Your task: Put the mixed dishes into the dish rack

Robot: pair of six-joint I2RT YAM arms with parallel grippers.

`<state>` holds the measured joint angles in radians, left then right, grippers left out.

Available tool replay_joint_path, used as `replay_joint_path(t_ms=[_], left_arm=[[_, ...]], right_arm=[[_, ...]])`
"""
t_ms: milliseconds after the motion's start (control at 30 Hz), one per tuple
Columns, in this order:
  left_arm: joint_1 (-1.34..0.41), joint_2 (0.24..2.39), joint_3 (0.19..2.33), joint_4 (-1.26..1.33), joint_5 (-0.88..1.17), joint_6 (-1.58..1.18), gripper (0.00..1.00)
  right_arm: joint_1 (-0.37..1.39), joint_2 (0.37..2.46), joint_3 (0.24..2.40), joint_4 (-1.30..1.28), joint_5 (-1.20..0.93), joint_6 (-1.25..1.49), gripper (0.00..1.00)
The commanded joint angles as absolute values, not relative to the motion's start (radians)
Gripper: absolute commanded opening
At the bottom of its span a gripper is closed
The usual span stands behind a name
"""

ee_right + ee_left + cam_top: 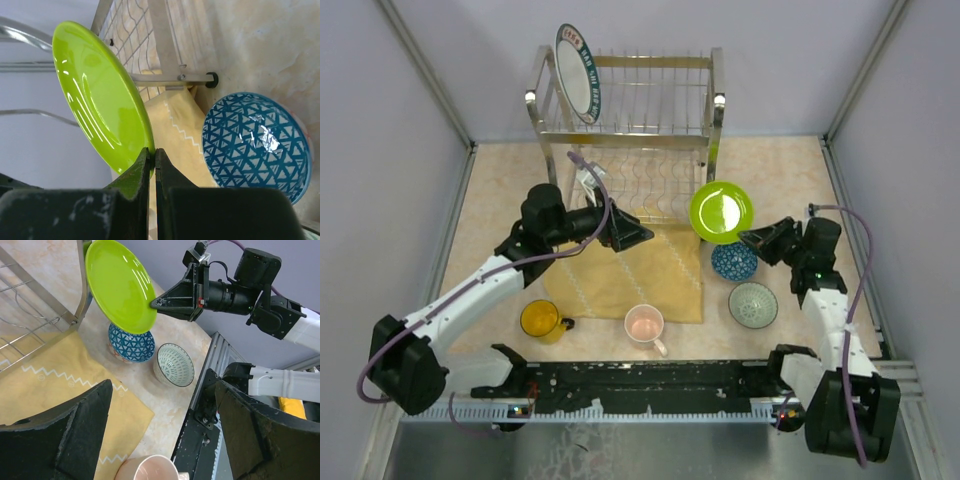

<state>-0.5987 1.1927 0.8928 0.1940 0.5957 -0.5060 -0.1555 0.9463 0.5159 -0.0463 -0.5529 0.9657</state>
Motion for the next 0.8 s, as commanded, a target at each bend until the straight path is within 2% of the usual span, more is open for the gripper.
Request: replay_joint_path(t_ms=[0,767], left_arm=[[-0.611,1.223,0.887,0.283,0.597,-0.534,0.89],[-0.650,1.297,0.899,0.366,0.479,-0.579,0.85]], right_arm=[[-0.112,0.898,0.577,-0.037,-0.570,0.975,0.00],[0.071,0.848,0.681,-0.038,-0.592,1.029,0.00]])
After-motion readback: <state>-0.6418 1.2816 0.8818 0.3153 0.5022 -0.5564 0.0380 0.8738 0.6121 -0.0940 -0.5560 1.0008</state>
